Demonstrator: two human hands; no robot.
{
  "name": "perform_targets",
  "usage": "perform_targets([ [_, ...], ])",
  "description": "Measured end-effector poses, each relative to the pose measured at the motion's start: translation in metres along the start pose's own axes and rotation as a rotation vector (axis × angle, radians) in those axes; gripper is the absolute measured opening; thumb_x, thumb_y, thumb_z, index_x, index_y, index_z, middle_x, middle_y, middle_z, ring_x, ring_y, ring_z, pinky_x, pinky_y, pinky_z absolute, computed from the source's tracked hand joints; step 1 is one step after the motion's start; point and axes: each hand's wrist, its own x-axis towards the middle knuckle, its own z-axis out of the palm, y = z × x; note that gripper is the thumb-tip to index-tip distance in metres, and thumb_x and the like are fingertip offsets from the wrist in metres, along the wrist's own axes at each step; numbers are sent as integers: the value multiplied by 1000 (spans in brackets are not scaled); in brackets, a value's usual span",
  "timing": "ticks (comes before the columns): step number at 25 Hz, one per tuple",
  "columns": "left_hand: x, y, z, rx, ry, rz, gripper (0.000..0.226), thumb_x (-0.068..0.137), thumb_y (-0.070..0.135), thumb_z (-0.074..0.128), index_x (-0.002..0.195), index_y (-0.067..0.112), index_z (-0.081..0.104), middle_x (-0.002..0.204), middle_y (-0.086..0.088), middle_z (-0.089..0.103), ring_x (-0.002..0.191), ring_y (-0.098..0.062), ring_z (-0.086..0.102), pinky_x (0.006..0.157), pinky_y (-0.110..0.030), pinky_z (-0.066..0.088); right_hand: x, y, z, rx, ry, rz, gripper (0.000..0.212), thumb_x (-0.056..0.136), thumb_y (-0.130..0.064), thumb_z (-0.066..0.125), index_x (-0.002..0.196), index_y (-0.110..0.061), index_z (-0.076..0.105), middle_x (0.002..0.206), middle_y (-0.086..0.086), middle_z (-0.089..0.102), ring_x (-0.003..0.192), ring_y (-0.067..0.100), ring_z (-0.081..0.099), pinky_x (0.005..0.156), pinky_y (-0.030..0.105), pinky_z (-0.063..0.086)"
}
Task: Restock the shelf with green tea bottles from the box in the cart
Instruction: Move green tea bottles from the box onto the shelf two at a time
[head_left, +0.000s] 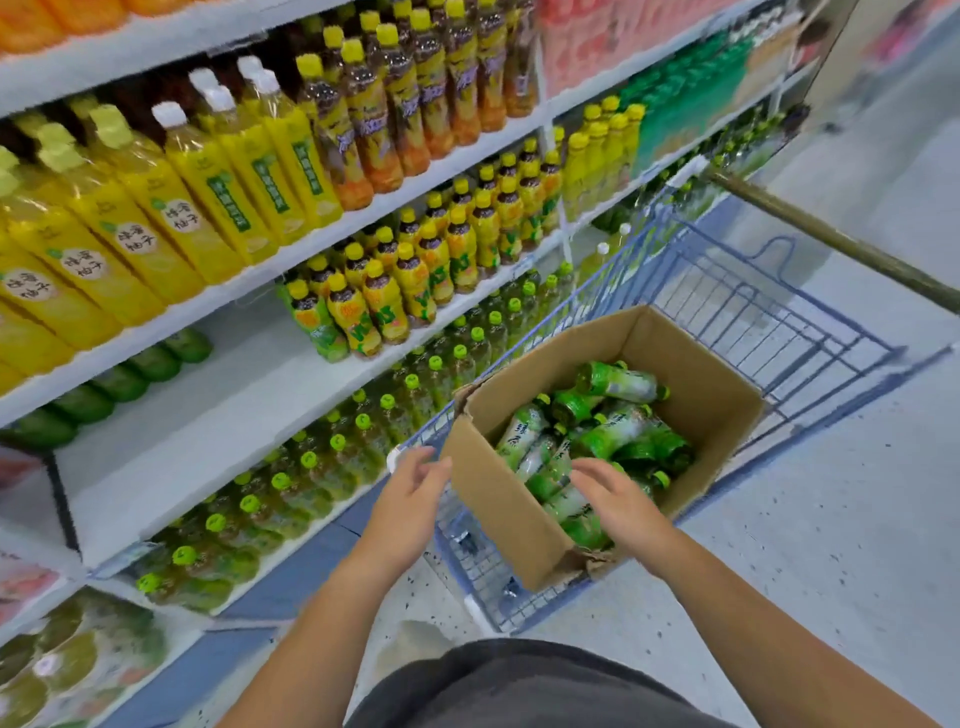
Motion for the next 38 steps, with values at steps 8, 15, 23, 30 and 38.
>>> perform_targets([
  [8,81,49,63,217,-284,-16,44,98,55,53,138,38,47,118,28,56,113,4,53,80,-19,41,11,32,-47,256,206,195,51,102,-51,46,148,-30,43,143,-6,48,121,13,49,93,31,37],
  [15,206,76,111,450,-538,62,46,100,40,56,142,24,49,124,16,58,72,21,57,59,-2,42,43,38,-20,398,424,371,47,104,-47,45,148,-29,39,143,-2,49,121,16,52,97,31,41],
  [23,334,85,208,796,-690,362,47,97,39,58,142,24,52,141,6,54,117,-8,52,98,-26,39,139,59,-21,417,509,429,55,104,-46,42,154,-28,30,121,-16,54,84,2,59,78,26,44],
  [30,402,87,293,1114,-760,465,28,96,36,55,111,15,66,109,-7,65,99,-25,62,79,-29,42,210,90,-33,463,528,512,64,101,-52,44,156,-24,26,117,-8,58,89,11,60,76,31,42],
  [38,431,86,331,1143,-787,160,76,63,67,83,109,9,62,98,-3,67,81,-22,66,60,-29,49,252,103,-33,282,581,643,73,73,-74,67,117,-16,58,104,-5,64,93,18,63,81,35,53],
])
